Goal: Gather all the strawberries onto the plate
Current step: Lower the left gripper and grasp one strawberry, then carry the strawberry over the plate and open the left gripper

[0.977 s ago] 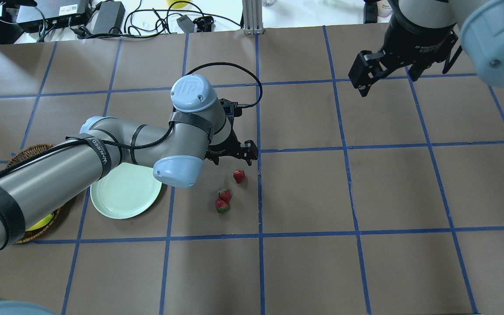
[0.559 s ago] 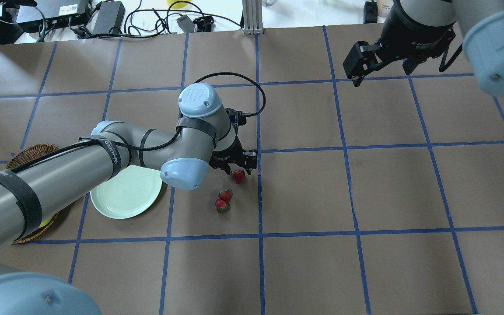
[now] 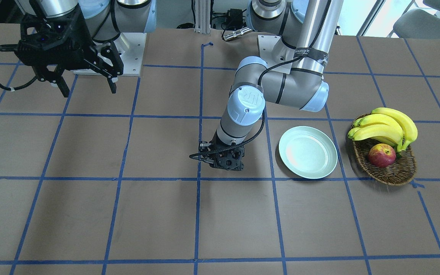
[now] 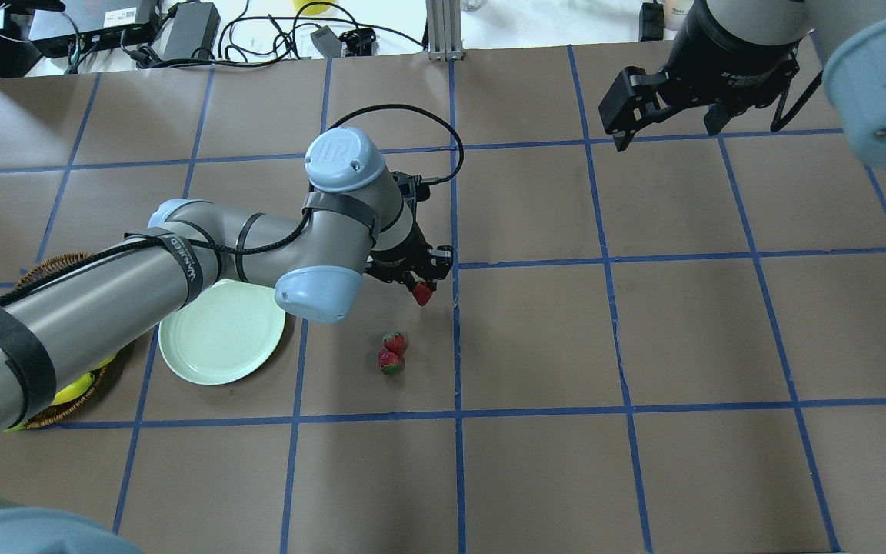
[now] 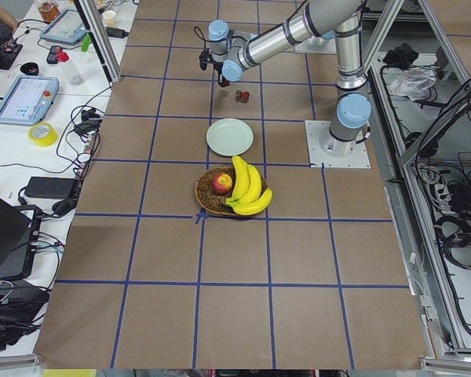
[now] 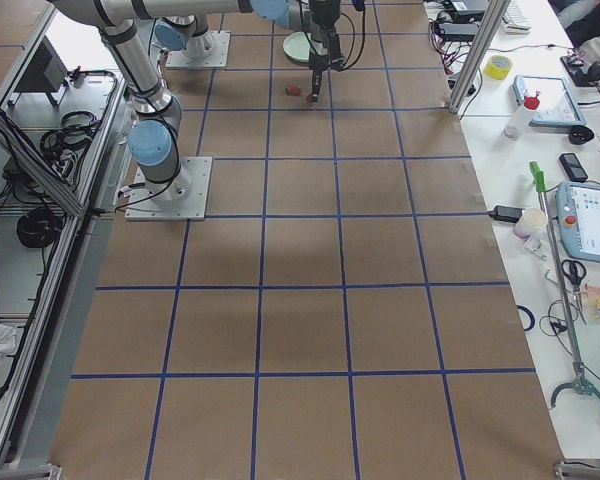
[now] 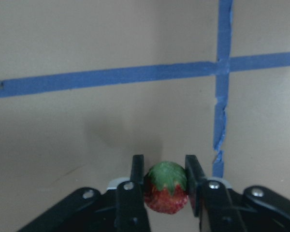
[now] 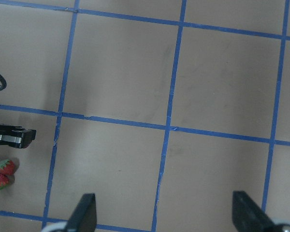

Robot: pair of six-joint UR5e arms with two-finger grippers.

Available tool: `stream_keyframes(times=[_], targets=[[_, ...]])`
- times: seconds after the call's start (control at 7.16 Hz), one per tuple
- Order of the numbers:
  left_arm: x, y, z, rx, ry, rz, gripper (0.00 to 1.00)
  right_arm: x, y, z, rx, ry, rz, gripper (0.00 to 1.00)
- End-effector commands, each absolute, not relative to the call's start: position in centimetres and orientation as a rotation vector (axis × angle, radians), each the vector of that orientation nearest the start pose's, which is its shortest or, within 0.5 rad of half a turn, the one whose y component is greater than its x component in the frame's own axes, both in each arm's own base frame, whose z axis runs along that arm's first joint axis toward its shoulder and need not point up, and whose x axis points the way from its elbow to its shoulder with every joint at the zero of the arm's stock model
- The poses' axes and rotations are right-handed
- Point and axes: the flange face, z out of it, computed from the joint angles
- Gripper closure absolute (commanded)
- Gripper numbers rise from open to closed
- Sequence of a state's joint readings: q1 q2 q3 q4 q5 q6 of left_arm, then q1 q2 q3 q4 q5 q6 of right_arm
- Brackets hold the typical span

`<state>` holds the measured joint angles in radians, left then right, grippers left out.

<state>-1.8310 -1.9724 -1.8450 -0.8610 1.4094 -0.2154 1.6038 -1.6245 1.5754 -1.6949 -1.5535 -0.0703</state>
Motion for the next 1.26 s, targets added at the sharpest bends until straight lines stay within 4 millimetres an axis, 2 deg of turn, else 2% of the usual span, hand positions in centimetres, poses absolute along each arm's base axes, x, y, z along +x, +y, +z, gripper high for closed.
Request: stream_keyframes(times=[0.0, 0.14, 0.28, 0.42, 0.7, 0.84, 0.98, 1.12], targets=[[-25.7, -56.5, 27.6, 0.068, 3.15, -0.013, 1.0, 14.0, -48.2, 52.4, 0.013, 3.118, -0.251, 0.0], [-21.7, -58.2, 29.2, 0.091, 3.125, 0.035, 1.0, 13.4, -48.2, 52.3, 0.022, 3.148, -0.247, 0.0], [-15.8, -59.3, 29.3, 0.059, 3.055, 0.065, 1.0, 13.1, -48.2, 52.3, 0.029, 3.17, -0.244, 0.0], [-10.7, -59.5, 28.0, 0.091, 3.012, 0.138, 1.0, 12.8, -48.1, 52.1, 0.038, 3.169, -0.21, 0.0], [-3.8, -57.4, 24.3, -0.038, 3.019, 0.28, 1.0, 12.7, -48.1, 52.3, 0.034, 3.162, -0.204, 0.0], [0.2, -56.2, 22.5, -0.139, 3.027, 0.347, 1.0, 13.1, -48.2, 52.0, 0.049, 3.121, -0.194, 0.0], [1.3, -54.9, 20.9, -0.182, 3.028, 0.409, 1.0, 13.3, -48.4, 51.9, 0.055, 3.089, -0.189, 0.0], [1.1, -54.0, 20.0, -0.199, 3.025, 0.441, 1.0, 12.7, -48.6, 52.0, 0.049, 3.1, -0.205, 0.0]])
